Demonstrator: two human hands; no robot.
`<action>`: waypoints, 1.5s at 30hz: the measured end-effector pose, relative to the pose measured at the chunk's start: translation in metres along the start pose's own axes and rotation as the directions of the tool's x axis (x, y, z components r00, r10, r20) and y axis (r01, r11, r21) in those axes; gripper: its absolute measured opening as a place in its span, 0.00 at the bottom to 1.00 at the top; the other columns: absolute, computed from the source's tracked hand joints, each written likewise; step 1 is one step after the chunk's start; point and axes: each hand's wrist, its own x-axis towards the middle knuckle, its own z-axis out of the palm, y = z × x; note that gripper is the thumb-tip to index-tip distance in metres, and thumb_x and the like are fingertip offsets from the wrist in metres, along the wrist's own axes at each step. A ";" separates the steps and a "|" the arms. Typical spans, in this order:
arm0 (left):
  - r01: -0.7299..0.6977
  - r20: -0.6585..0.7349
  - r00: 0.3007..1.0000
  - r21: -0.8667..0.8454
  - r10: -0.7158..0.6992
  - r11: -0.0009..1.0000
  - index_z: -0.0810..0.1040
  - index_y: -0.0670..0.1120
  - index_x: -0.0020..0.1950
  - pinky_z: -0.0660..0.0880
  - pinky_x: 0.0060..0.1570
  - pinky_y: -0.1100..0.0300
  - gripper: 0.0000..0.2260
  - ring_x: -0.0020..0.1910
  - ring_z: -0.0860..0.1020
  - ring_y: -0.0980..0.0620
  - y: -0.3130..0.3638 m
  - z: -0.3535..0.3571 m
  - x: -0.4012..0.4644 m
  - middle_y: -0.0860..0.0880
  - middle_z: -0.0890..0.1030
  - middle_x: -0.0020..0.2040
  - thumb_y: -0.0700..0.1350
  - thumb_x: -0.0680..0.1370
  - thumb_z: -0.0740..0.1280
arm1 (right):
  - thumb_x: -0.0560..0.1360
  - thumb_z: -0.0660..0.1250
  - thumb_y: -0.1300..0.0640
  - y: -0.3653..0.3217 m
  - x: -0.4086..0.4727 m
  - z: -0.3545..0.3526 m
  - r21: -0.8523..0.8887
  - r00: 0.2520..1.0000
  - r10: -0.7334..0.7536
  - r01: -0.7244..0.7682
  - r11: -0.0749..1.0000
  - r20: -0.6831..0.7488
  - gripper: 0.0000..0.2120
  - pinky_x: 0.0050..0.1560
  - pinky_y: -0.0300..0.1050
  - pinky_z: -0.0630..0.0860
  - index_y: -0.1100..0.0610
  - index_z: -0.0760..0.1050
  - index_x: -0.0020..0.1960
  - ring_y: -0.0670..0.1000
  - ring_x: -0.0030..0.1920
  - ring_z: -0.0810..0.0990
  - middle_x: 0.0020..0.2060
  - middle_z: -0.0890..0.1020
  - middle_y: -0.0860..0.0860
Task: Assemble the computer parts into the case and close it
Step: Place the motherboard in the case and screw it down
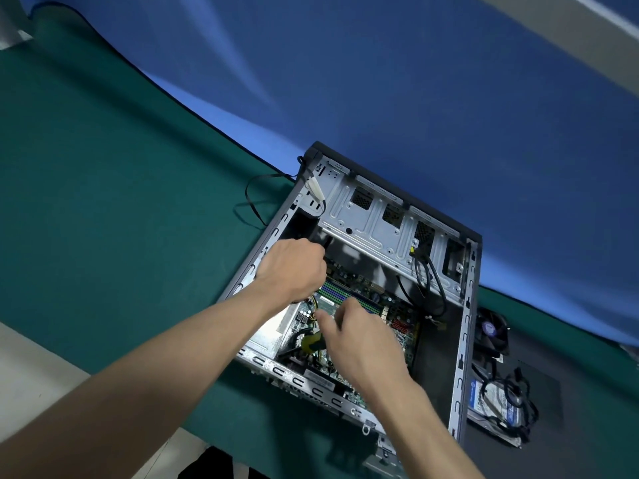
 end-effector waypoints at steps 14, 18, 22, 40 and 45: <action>-0.010 -0.005 1.000 -0.002 0.010 1.000 0.65 0.47 0.31 0.64 0.34 0.56 0.13 0.31 0.71 0.47 0.000 -0.002 0.001 0.48 0.72 0.31 0.43 0.77 0.55 | 0.81 0.56 0.47 0.001 -0.006 0.005 -0.018 0.999 -0.023 0.022 1.000 -0.039 0.11 0.40 0.47 0.66 0.55 0.65 0.55 0.60 0.48 0.78 0.48 0.80 0.56; -0.012 -0.013 1.000 0.003 0.012 1.000 0.67 0.47 0.32 0.64 0.34 0.56 0.12 0.31 0.71 0.46 0.000 -0.001 0.000 0.48 0.72 0.31 0.43 0.77 0.55 | 0.75 0.64 0.53 0.006 -0.003 -0.001 0.267 0.992 -0.003 -0.032 0.963 0.130 0.18 0.40 0.46 0.69 0.44 0.56 0.56 0.51 0.42 0.75 0.53 0.72 0.52; -0.006 -0.014 1.000 0.015 0.006 1.000 0.64 0.48 0.29 0.63 0.34 0.56 0.14 0.30 0.70 0.46 0.000 0.000 0.001 0.49 0.70 0.30 0.43 0.76 0.55 | 0.78 0.62 0.53 0.005 -0.001 0.003 0.239 0.998 -0.032 0.019 0.971 0.049 0.09 0.42 0.50 0.76 0.48 0.61 0.52 0.57 0.41 0.80 0.48 0.76 0.55; -0.022 0.009 1.000 0.018 0.022 1.000 0.63 0.48 0.29 0.64 0.33 0.56 0.14 0.29 0.69 0.47 -0.002 0.003 0.002 0.50 0.68 0.28 0.43 0.76 0.55 | 0.79 0.59 0.44 0.003 0.004 -0.006 0.078 0.992 0.070 -0.078 0.994 0.104 0.16 0.43 0.48 0.73 0.56 0.66 0.57 0.58 0.45 0.80 0.47 0.80 0.55; -0.017 0.006 1.000 0.020 0.017 1.000 0.66 0.47 0.31 0.63 0.33 0.56 0.13 0.29 0.70 0.47 -0.002 0.002 0.001 0.49 0.70 0.29 0.42 0.76 0.55 | 0.79 0.60 0.49 0.005 0.007 -0.008 0.148 0.985 0.074 -0.097 0.984 0.154 0.13 0.40 0.47 0.74 0.54 0.64 0.59 0.54 0.38 0.77 0.45 0.80 0.53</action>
